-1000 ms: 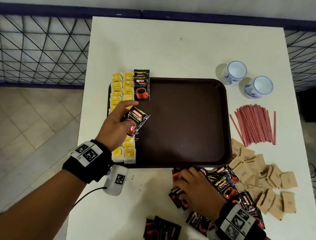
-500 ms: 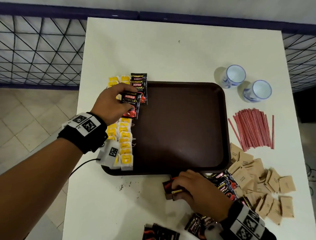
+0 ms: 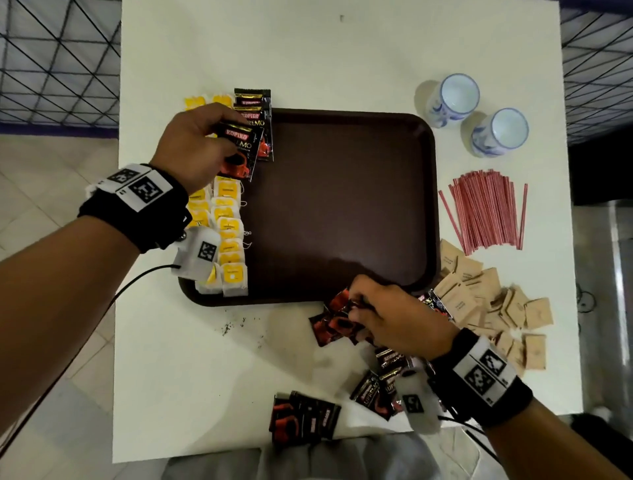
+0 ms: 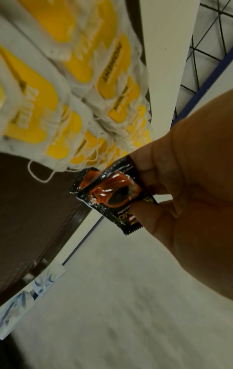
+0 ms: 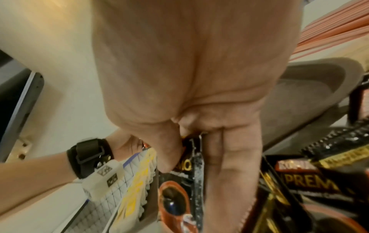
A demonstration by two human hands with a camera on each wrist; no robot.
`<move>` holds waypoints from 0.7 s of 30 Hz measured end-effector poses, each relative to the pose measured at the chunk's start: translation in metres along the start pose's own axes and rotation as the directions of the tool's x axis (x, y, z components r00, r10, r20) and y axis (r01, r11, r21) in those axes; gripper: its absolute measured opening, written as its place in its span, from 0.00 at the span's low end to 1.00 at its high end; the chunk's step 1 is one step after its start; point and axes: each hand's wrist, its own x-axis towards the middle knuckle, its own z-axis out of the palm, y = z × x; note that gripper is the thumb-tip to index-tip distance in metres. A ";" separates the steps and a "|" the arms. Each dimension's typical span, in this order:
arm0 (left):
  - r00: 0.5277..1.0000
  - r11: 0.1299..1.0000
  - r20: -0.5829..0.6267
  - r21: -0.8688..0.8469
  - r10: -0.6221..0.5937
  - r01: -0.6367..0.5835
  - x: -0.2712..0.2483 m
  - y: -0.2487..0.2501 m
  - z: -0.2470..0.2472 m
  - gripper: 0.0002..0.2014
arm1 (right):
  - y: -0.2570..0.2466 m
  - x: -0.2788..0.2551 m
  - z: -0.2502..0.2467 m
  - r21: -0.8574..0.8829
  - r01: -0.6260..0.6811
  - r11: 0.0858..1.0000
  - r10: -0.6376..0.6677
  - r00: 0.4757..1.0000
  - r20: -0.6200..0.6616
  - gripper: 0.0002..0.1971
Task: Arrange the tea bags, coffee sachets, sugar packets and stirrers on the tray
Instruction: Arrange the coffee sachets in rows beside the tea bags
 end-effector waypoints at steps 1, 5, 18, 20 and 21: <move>1.000 1.000 -0.004 -0.024 -0.008 0.008 0.000 0.001 0.000 0.22 | -0.003 -0.001 -0.003 0.098 -0.016 0.995 0.017 1.000 -0.013 0.07; 0.999 0.998 -0.013 -0.059 -0.035 0.035 0.000 0.002 0.000 0.18 | 0.000 -0.003 -0.013 0.222 0.074 0.972 -0.051 0.993 -0.108 0.09; 1.000 0.962 0.028 0.273 0.008 -0.015 0.013 -0.004 0.005 0.09 | -0.013 0.045 -0.042 0.466 0.174 0.868 0.008 0.932 -0.362 0.08; 0.999 0.945 0.031 0.322 0.039 -0.047 0.019 0.000 -0.001 0.07 | -0.024 0.067 -0.053 0.512 0.170 0.842 0.043 0.925 -0.378 0.08; 0.998 0.937 0.031 0.343 0.060 -0.067 0.022 0.001 -0.002 0.07 | -0.030 0.077 -0.057 0.514 0.175 0.840 0.044 0.921 -0.386 0.08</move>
